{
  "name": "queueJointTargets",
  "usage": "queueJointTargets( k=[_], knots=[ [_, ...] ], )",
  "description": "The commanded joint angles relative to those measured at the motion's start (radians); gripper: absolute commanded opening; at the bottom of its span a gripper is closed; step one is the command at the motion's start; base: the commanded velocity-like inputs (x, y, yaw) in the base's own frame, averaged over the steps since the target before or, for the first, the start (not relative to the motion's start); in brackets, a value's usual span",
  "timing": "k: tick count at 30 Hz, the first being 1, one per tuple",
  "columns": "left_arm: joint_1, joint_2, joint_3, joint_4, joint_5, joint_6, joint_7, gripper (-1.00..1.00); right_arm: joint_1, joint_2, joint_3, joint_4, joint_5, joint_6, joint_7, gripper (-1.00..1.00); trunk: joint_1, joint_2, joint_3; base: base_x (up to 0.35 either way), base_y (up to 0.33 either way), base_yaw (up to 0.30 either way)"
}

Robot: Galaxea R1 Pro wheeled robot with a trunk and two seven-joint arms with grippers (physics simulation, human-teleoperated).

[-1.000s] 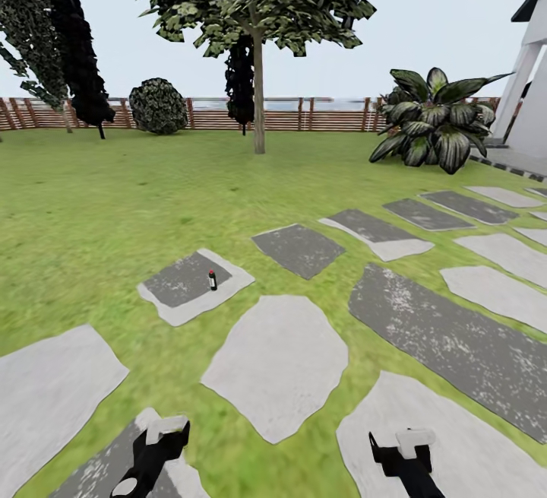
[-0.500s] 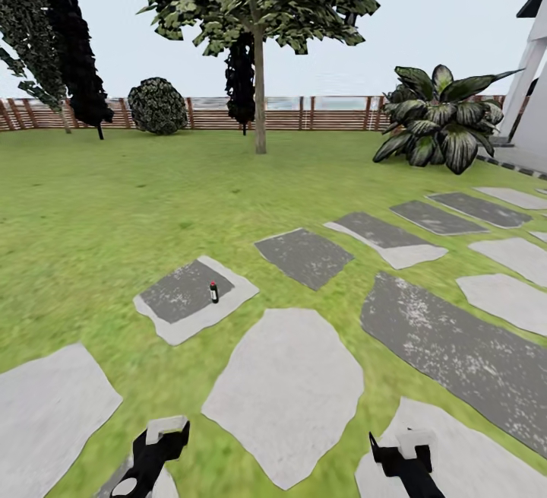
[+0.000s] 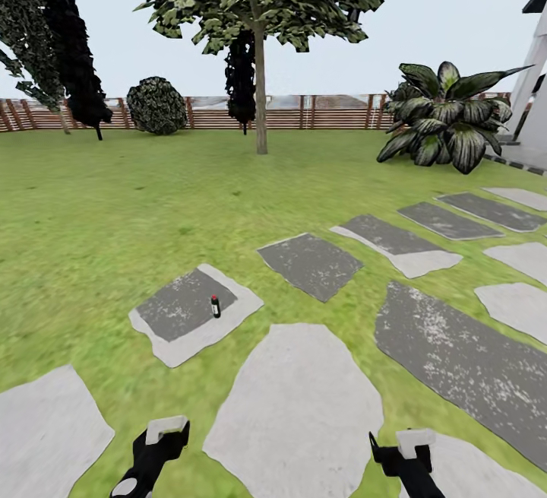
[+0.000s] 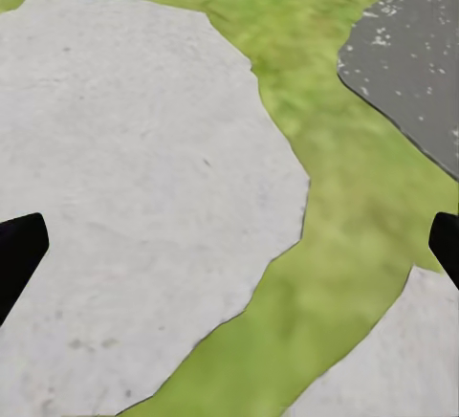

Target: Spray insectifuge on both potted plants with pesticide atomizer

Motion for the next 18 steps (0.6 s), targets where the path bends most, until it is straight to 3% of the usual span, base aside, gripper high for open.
queueJointTargets(
  k=[1,18],
  knots=[
    [-0.001,0.000,0.002,0.001,0.001,-0.003,-0.001,1.00,0.000,0.000,0.000,0.000,0.005,-0.003,0.000,1.00,0.000,0.000,-0.001,0.324,0.101,0.000],
    [-0.001,-0.001,0.000,0.001,-0.001,-0.003,-0.001,1.00,0.000,-0.001,0.000,-0.001,0.004,-0.003,0.000,1.00,0.000,0.000,-0.001,0.326,0.063,0.000]
  ],
)
